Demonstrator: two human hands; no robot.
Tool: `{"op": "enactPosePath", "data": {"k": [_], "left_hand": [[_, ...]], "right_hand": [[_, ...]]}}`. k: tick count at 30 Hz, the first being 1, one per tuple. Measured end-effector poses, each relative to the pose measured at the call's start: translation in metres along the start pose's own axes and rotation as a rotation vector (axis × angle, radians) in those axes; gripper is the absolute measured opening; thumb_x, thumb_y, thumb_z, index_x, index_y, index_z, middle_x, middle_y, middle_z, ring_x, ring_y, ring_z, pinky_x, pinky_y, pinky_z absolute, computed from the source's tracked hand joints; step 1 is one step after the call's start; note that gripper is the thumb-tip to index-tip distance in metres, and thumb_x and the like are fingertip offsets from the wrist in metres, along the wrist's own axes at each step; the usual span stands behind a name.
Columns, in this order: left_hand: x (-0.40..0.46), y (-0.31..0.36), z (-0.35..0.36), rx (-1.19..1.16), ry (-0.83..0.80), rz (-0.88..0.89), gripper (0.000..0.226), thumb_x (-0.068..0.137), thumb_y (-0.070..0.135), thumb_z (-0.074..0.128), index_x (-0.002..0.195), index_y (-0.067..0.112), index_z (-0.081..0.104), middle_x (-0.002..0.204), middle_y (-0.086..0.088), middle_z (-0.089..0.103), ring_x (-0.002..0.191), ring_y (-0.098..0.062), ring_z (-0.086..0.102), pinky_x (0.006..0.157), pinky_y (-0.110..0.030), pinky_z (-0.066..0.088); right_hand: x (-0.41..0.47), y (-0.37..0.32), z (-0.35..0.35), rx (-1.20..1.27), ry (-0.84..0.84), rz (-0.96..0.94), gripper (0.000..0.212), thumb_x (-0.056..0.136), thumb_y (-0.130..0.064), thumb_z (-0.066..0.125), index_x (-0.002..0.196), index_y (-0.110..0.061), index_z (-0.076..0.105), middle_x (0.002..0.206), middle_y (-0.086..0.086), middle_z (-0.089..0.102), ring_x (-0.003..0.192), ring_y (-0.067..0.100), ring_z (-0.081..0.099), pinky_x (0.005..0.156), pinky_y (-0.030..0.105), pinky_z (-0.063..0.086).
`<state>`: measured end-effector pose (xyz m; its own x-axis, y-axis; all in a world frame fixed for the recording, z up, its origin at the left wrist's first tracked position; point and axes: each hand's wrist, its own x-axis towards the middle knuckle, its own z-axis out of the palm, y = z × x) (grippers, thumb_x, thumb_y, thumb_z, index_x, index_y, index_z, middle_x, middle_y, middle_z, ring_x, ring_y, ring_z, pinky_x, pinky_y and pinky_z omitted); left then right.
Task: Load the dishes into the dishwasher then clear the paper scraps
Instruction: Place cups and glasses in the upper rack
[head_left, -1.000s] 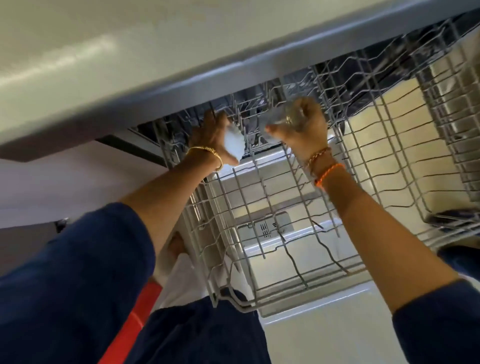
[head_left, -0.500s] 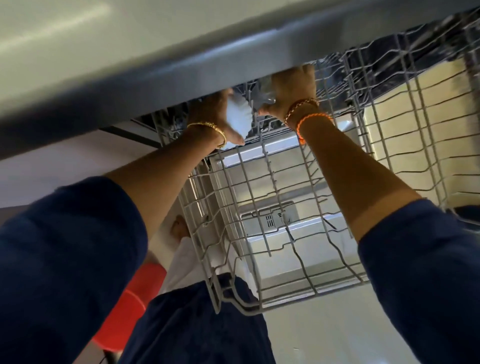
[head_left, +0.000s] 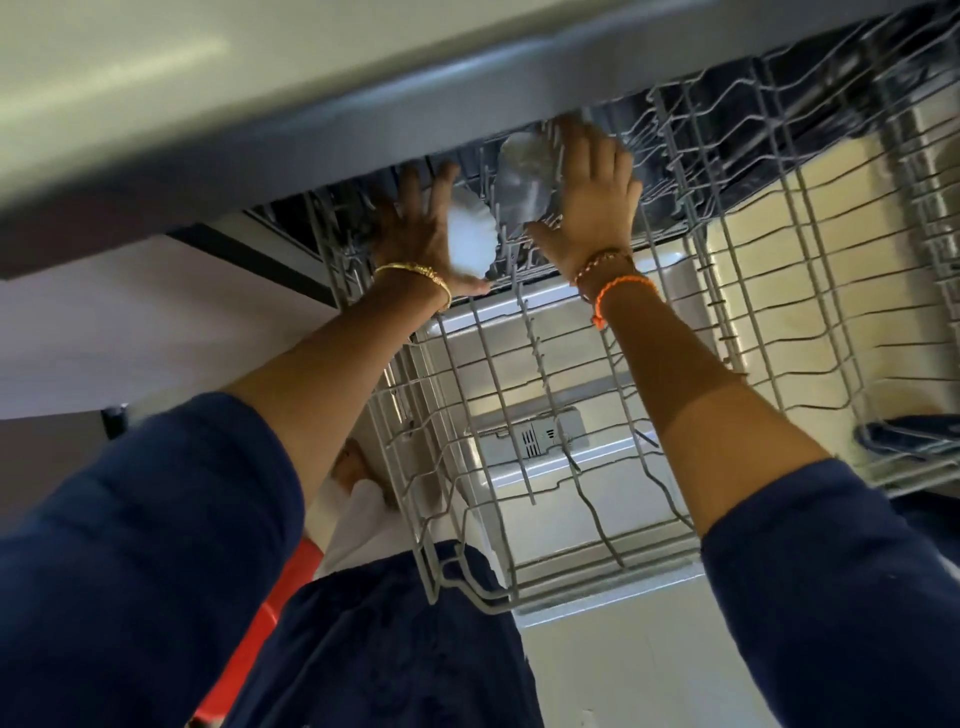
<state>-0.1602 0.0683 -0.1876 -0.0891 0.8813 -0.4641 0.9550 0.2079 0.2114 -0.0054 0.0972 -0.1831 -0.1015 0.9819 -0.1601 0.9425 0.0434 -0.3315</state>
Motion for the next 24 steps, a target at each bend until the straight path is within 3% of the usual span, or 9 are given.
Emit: {"op": "enactPosePath", "data": {"k": [5, 10, 15, 24], "left_hand": [[-0.030, 0.003, -0.005, -0.035, 0.109, 0.147, 0.101, 0.068, 0.036, 0.078, 0.146, 0.024, 0.015, 0.153, -0.012, 0.010, 0.139, -0.039, 0.015, 0.106, -0.057, 0.030], [-0.048, -0.007, -0.007, -0.047, 0.050, 0.194, 0.088, 0.077, 0.028, 0.072, 0.146, 0.021, 0.018, 0.150, -0.012, 0.018, 0.136, -0.037, 0.023, 0.109, -0.048, 0.030], [-0.054, -0.005, -0.010, -0.023, -0.015, 0.189, 0.083, 0.080, 0.029, 0.068, 0.145, 0.017, 0.018, 0.148, -0.014, 0.022, 0.135, -0.036, 0.028, 0.106, -0.046, 0.031], [-0.080, 0.002, -0.029, 0.047, 0.036, 0.234, 0.055, 0.087, 0.028, 0.060, 0.134, 0.009, 0.039, 0.134, -0.016, 0.047, 0.124, -0.034, 0.044, 0.101, -0.044, 0.040]], "right_hand": [[-0.045, 0.003, -0.010, 0.315, 0.196, 0.025, 0.054, 0.067, -0.006, 0.072, 0.118, -0.006, 0.054, 0.129, 0.014, 0.049, 0.114, 0.034, 0.047, 0.096, 0.043, 0.041], [-0.070, -0.006, -0.025, 0.362, 0.136, 0.045, 0.054, 0.068, -0.003, 0.070, 0.119, -0.006, 0.054, 0.128, 0.016, 0.047, 0.118, 0.032, 0.045, 0.100, 0.039, 0.040], [-0.081, -0.009, -0.030, 0.401, 0.191, 0.079, 0.050, 0.071, 0.002, 0.066, 0.118, -0.009, 0.056, 0.127, 0.014, 0.049, 0.116, 0.029, 0.048, 0.096, 0.035, 0.044], [-0.115, -0.031, -0.038, 0.492, 0.259, 0.104, 0.025, 0.074, 0.004, 0.062, 0.099, -0.002, 0.057, 0.113, 0.015, 0.055, 0.105, 0.030, 0.055, 0.089, 0.036, 0.048]]}}
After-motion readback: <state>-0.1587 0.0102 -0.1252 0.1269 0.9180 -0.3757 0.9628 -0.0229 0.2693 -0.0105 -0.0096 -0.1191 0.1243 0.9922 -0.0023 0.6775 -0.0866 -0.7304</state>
